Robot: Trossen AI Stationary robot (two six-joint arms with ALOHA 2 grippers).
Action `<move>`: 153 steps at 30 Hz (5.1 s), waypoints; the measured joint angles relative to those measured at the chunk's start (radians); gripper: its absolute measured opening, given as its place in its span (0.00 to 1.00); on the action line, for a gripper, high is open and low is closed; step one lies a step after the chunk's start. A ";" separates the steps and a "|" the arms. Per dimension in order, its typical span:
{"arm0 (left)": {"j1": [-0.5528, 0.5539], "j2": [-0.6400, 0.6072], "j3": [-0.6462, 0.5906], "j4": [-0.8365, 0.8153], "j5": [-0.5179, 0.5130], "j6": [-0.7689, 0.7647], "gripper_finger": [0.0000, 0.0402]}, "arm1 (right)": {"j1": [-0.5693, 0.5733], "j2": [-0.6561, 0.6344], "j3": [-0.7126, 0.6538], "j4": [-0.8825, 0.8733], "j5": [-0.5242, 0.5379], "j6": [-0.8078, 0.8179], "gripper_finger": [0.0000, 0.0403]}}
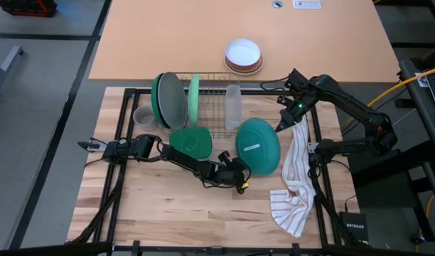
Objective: Sort dishes
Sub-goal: Put the blue plate into the dish rack
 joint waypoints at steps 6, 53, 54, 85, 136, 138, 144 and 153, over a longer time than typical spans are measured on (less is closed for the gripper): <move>0.000 0.000 0.000 0.002 -0.012 0.001 0.00 | 0.000 0.000 0.000 0.011 -0.042 0.001 0.05; 0.002 0.001 0.000 0.023 -0.022 0.027 0.00 | 0.000 0.002 0.000 0.151 -0.018 0.035 0.05; 0.002 0.001 0.000 0.023 -0.022 0.027 0.00 | 0.000 0.002 0.000 0.151 -0.010 0.035 0.05; 0.002 0.001 0.001 0.022 -0.023 0.061 0.00 | 0.261 0.015 -0.001 0.260 0.183 0.124 0.05; -0.057 0.000 0.001 0.023 -0.029 0.105 0.00 | 0.855 0.432 0.000 0.232 0.677 0.204 0.51; -0.059 0.000 0.001 0.023 -0.028 0.105 0.00 | 0.881 0.456 0.000 0.234 0.704 0.204 0.51; -0.061 0.000 0.001 0.023 -0.025 0.102 0.00 | 0.939 0.517 0.000 0.237 0.791 0.209 0.51; -0.064 0.000 0.001 0.023 -0.024 0.101 0.00 | 0.961 0.582 0.000 0.313 0.891 0.234 0.51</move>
